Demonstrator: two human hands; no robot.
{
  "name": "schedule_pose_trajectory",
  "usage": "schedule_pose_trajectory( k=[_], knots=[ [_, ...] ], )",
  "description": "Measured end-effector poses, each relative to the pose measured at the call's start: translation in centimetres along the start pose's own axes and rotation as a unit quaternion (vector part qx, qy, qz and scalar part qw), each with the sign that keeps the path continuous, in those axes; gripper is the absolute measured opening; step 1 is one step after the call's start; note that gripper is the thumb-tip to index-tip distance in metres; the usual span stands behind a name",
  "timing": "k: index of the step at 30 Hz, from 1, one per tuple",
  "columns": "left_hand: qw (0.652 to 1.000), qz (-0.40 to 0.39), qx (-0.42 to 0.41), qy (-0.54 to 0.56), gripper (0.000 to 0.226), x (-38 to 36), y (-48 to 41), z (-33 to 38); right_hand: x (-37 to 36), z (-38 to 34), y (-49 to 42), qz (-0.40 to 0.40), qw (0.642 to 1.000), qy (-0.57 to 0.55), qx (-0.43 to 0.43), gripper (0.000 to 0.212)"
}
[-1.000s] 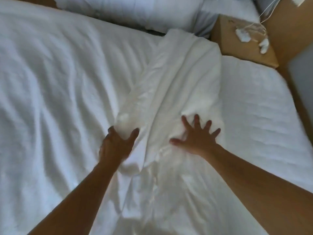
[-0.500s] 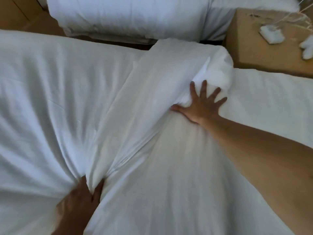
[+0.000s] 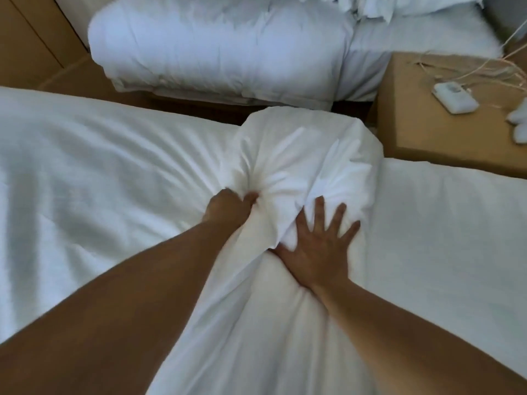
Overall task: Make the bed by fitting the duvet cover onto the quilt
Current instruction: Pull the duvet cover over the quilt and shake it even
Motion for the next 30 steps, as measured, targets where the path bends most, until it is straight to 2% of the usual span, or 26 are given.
schedule_pose_trajectory(
  k=[2, 3, 5, 6, 7, 9, 10, 11, 13, 15, 17, 20, 22, 24, 26, 28, 30],
  knots=[
    [0.995, 0.095, 0.006, -0.033, 0.065, 1.8, -1.4, -2.2, 0.3, -0.4, -0.3, 0.005, 1.000, -0.009, -0.006, 0.104],
    [0.993, 0.112, 0.006, -0.039, 0.066, 2.7, -2.0, -3.1, 0.4, -0.4, -0.3, 0.011, 1.000, -0.017, -0.011, 0.104],
    [0.997, 0.064, 0.017, -0.048, 0.078, 3.0, -3.3, -4.1, 0.3, -0.5, -0.5, 0.018, 0.999, -0.029, -0.015, 0.102],
    [0.999, 0.042, 0.024, -0.015, 0.087, 3.1, -4.2, -3.8, 0.1, -0.5, -0.5, 0.021, 0.999, -0.034, -0.012, 0.101],
    [0.997, 0.023, 0.034, 0.066, 0.094, 3.4, -5.2, -2.7, -0.3, -0.5, -0.5, 0.025, 0.999, -0.035, -0.010, 0.101],
    [0.971, 0.001, 0.048, 0.236, 0.104, 4.3, -8.2, 0.7, -1.0, -0.2, -0.7, 0.037, 0.999, -0.034, -0.017, 0.100],
    [0.967, -0.008, 0.050, 0.250, 0.108, 4.7, -9.9, 2.4, -1.2, -0.2, -0.8, 0.040, 0.998, -0.033, -0.022, 0.100],
    [0.973, -0.021, 0.043, 0.225, 0.107, 5.0, -11.4, 3.9, -1.2, -0.2, -1.0, 0.045, 0.998, -0.030, -0.024, 0.099],
    [0.992, -0.027, 0.002, 0.122, 0.091, 4.1, -13.6, 5.8, -1.4, 0.1, -1.4, 0.044, 0.999, -0.009, -0.030, 0.098],
    [0.998, 0.051, -0.044, 0.004, 0.073, 3.9, -14.6, 5.0, -1.7, -0.2, -1.3, 0.038, 0.999, 0.002, -0.027, 0.097],
    [0.994, 0.091, -0.047, -0.032, 0.061, 3.9, -15.7, 3.4, -1.9, 0.0, -1.4, 0.041, 0.999, 0.010, -0.025, 0.096],
    [0.995, 0.028, -0.056, -0.074, 0.070, 2.8, -16.5, 2.8, -2.1, -0.1, -1.6, 0.038, 0.999, 0.014, -0.029, 0.098],
    [0.994, 0.005, -0.077, -0.072, 0.077, 2.5, -16.8, 3.5, -2.0, -0.1, -1.5, 0.033, 0.999, 0.017, -0.030, 0.099],
    [0.993, 0.035, -0.096, -0.050, 0.061, 3.3, -17.5, 3.9, -1.8, 0.0, -1.4, 0.033, 0.999, 0.014, -0.029, 0.099],
    [0.993, 0.072, -0.075, -0.059, 0.046, 4.1, -18.1, 3.8, -1.7, -0.1, -1.3, 0.036, 0.999, 0.015, -0.027, 0.099],
    [0.996, 0.045, -0.047, -0.053, 0.056, 3.7, -18.4, 4.3, -1.6, -0.3, -1.3, 0.039, 0.999, 0.012, -0.027, 0.098],
    [0.998, -0.008, -0.023, 0.051, 0.073, 3.1, -18.9, 6.0, -1.7, -0.1, -1.4, 0.042, 0.999, 0.010, -0.028, 0.098]
  ],
)
Point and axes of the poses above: each hand's wrist, its own y-axis away from the middle knuckle, its own x-axis out of the back of the hand, z = x × y, the point moved 1 cm from there along -y, towards the middle knuckle, and after that the axes turned 10 degrees about -x, right-handed, at the moved point
